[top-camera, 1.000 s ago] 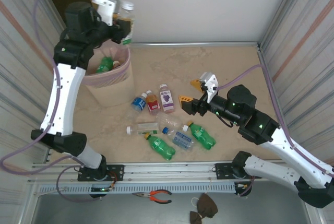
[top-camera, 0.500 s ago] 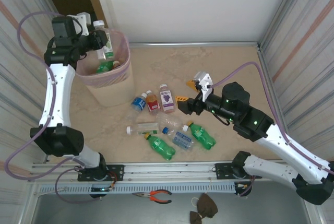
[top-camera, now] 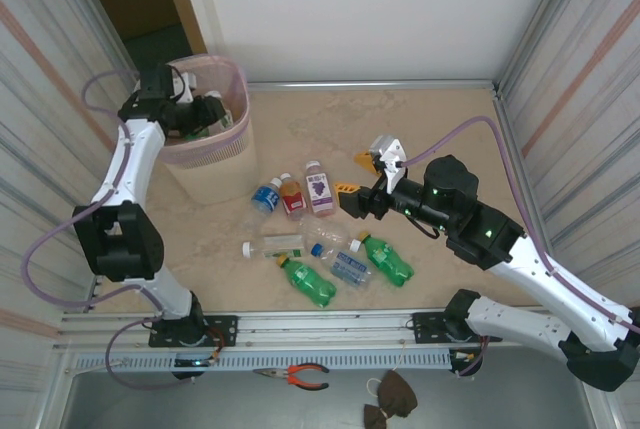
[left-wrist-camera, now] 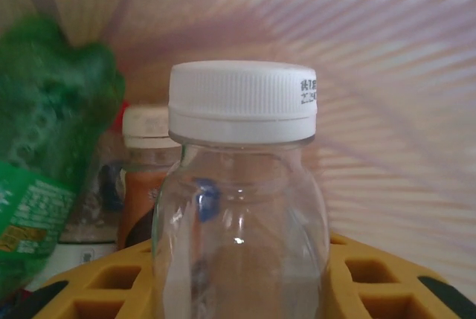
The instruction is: Put the plastic bottles in the bin
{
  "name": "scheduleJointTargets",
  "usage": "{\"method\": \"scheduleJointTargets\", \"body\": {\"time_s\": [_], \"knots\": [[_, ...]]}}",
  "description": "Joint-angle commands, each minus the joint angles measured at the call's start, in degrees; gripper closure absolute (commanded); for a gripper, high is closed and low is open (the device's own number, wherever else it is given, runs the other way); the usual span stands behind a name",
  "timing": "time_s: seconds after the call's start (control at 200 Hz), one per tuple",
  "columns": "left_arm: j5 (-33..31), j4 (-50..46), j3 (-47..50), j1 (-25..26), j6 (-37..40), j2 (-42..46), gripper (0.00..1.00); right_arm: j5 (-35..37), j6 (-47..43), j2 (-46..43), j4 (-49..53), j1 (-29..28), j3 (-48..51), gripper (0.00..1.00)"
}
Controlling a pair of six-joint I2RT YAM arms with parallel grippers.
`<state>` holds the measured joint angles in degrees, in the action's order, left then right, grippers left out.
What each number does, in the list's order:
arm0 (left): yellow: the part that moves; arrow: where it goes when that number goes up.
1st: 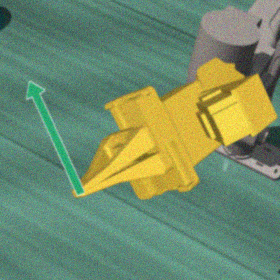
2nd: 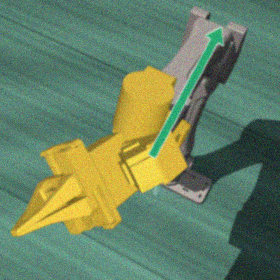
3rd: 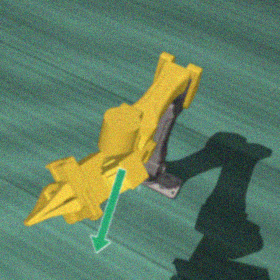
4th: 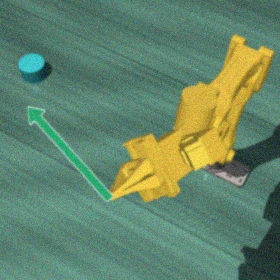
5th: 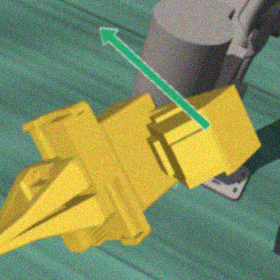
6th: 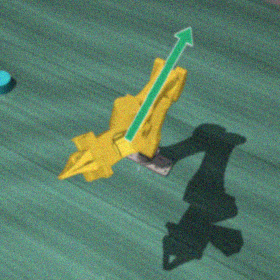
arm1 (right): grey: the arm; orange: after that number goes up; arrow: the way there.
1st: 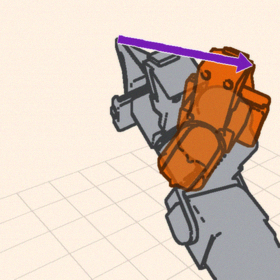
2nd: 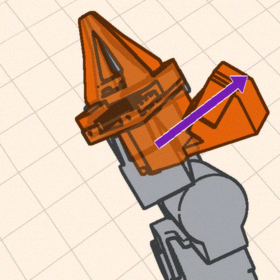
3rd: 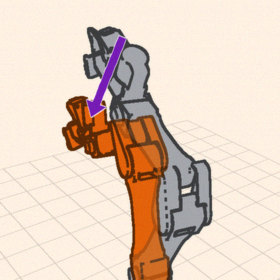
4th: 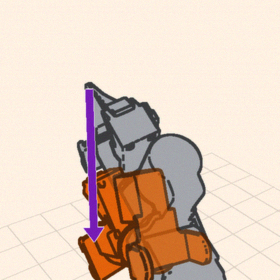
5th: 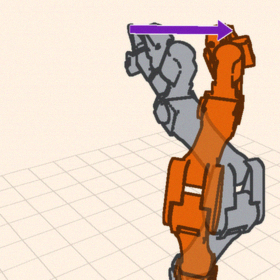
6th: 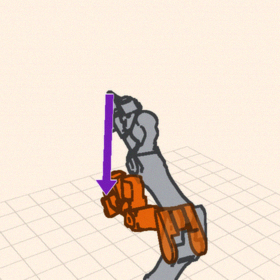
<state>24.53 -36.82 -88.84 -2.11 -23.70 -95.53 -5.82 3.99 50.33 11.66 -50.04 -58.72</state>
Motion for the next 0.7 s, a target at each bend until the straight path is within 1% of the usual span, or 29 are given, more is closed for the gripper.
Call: {"method": "scheduleJointTargets", "body": {"time_s": [0.0, 0.145, 0.215, 0.281, 0.381, 0.461, 0.581, 0.691], "knots": [[2.3, 2.1, 2.1, 1.0, -1.5, -1.1, 0.61, 0.1, 0.5, -0.7, -1.4, -0.6, -1.2, 0.27], [1.1, 1.0, 2.5, 1.1, 1.2, -4.2, 0.56, 0.3, 0.5, -1.0, -1.3, -0.6, -1.1, 0.27], [-0.1, -0.2, 1.7, 1.0, 2.6, -5.9, 0.50, 0.5, 0.4, -1.2, -1.0, -0.6, -1.0, 0.27], [-0.5, -1.3, 0.8, 0.7, 3.5, -7.7, 0.44, 0.7, 0.5, -1.5, -0.9, -0.6, -1.0, 0.27], [-0.4, -1.8, -0.5, 0.3, 3.9, -9.2, 0.38, 1.0, 0.5, -1.8, -0.5, -0.5, -0.9, 0.27], [-0.3, -1.9, -1.5, -0.1, 3.9, -9.0, 0.36, 1.2, 0.5, -2.1, -0.2, -0.6, -1.0, 0.28], [-1.4, -1.8, -3.5, -0.4, 3.9, -7.2, 0.27, 1.8, 0.6, -2.6, -0.1, -0.6, -1.0, 0.28], [-1.5, -3.0, -6.2, -0.7, 4.4, -5.5, 0.22, 2.1, 0.5, -2.6, 0.2, -0.7, -1.2, 0.27]]}}
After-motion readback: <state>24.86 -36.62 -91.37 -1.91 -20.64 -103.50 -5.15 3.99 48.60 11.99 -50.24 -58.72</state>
